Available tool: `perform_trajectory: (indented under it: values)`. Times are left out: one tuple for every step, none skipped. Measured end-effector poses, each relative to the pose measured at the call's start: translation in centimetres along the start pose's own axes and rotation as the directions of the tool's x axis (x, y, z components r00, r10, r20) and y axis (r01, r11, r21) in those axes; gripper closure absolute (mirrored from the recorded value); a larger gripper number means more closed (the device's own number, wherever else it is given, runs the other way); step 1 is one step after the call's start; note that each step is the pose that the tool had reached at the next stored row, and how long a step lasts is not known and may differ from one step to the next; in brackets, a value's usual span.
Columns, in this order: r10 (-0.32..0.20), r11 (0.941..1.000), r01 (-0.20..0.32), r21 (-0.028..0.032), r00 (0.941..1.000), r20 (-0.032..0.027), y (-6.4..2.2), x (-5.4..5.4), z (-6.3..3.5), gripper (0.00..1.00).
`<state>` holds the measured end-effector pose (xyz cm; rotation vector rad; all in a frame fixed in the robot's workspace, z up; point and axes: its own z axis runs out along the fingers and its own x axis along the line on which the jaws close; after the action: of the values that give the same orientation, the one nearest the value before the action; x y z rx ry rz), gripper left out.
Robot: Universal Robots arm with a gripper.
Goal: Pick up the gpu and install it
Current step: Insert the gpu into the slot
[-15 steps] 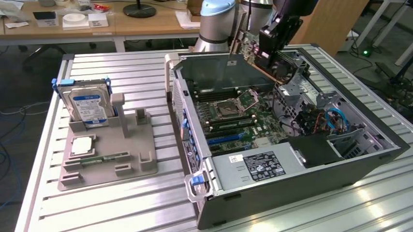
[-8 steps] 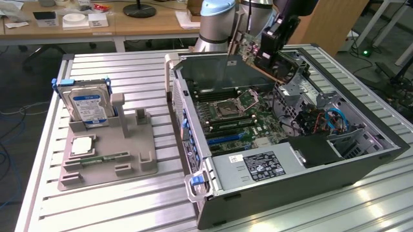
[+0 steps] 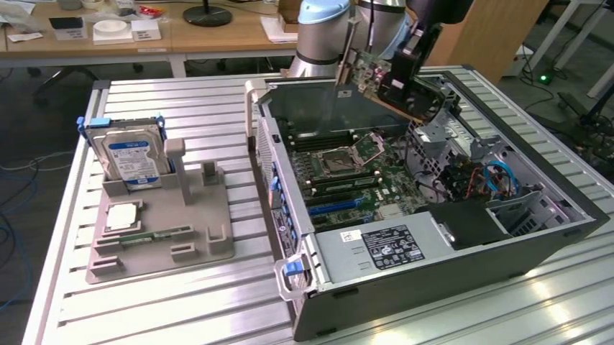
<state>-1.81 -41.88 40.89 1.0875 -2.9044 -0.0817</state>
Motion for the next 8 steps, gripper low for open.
perform_trajectory:
  values:
    - [-0.015,0.9999,0.015,0.0002,0.9999,-0.0009,0.0,0.0,0.0,0.72]
    - [-0.031,0.9995,0.031,0.0005,0.9995,-0.002,0.0,0.0,0.0,0.72]
    - [-0.046,0.999,0.046,0.0007,0.9989,-0.0029,0.0,0.0,0.0,0.72]
    - [-0.061,0.9981,0.061,0.001,0.9981,-0.0038,0.0,0.0,0.01,0.72]
    - [-0.078,0.997,0.078,0.0012,0.997,-0.0049,0.0,0.0,0.01,0.72]
    - [-0.094,0.9955,0.094,0.0014,0.9955,-0.006,0.0,0.0,0.01,0.72]
    - [-0.111,0.9938,0.111,0.0017,0.9938,-0.0072,0.0,0.0,0.0,0.72]
    - [-0.127,0.9919,0.127,0.0018,0.9918,-0.0082,0.0,0.0,0.01,0.72]
